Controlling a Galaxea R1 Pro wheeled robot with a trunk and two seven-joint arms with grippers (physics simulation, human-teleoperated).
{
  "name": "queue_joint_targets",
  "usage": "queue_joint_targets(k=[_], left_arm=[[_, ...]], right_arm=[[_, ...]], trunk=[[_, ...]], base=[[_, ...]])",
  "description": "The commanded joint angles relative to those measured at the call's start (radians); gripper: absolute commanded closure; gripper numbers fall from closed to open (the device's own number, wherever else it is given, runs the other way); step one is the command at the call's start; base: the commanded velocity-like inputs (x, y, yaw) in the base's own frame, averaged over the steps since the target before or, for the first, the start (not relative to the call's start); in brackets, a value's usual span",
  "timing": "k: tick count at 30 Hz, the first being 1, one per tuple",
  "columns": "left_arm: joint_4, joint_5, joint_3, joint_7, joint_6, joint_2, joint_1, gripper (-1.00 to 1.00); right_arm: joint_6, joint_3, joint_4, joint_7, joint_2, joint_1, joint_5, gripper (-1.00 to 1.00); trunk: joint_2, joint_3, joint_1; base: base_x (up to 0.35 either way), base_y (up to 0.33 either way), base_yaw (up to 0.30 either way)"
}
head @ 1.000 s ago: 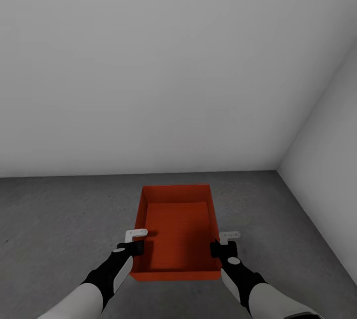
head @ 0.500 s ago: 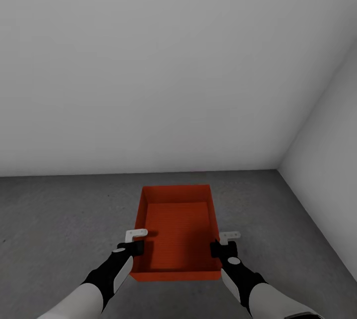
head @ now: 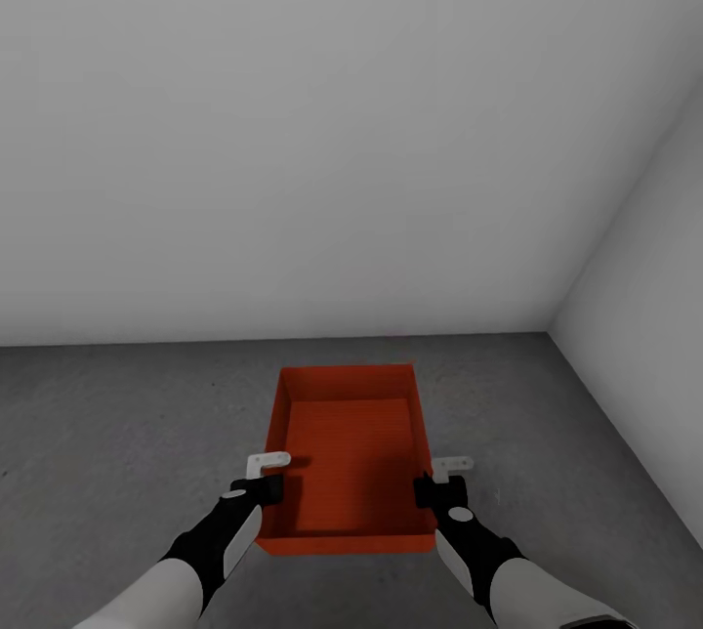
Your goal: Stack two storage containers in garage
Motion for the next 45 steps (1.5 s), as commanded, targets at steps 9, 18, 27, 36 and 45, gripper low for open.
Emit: queue_joint_targets(k=[9,18,27,36,45], left_arm=[[-0.005,0.021,0.01,0.014,-0.051,0.0,-0.001,1.0],[-0.004,0.021,0.01,0.014,-0.051,0.0,-0.001,1.0],[-0.003,0.021,0.01,0.014,-0.051,0.0,0.0,1.0],[-0.003,0.021,0.01,0.014,-0.051,0.0,-0.001,1.0],[-0.003,0.021,0.01,0.014,-0.051,0.0,0.0,1.0]], right_arm=[[-0.002,-0.033,0.002,-0.004,0.017,0.0,-0.021,1.0],[-0.002,-0.033,0.002,-0.005,0.018,-0.001,-0.019,1.0],[0.001,-0.034,0.002,-0.005,0.018,-0.001,-0.019,1.0],[-0.002,-0.035,0.002,-0.005,0.017,-0.001,-0.019,1.0],[-0.001,-0.035,0.002,-0.004,0.016,-0.001,-0.019,1.0]], trunk=[[-0.064,-0.029,0.035],[-0.127,-0.057,0.069],[-0.19,-0.086,0.104],[-0.253,-0.114,0.138],[-0.316,-0.142,0.173]], base=[[0.0,0.0,0.0],[0.0,0.0,0.0],[0.0,0.0,0.0],[0.0,0.0,0.0],[0.0,0.0,0.0]])
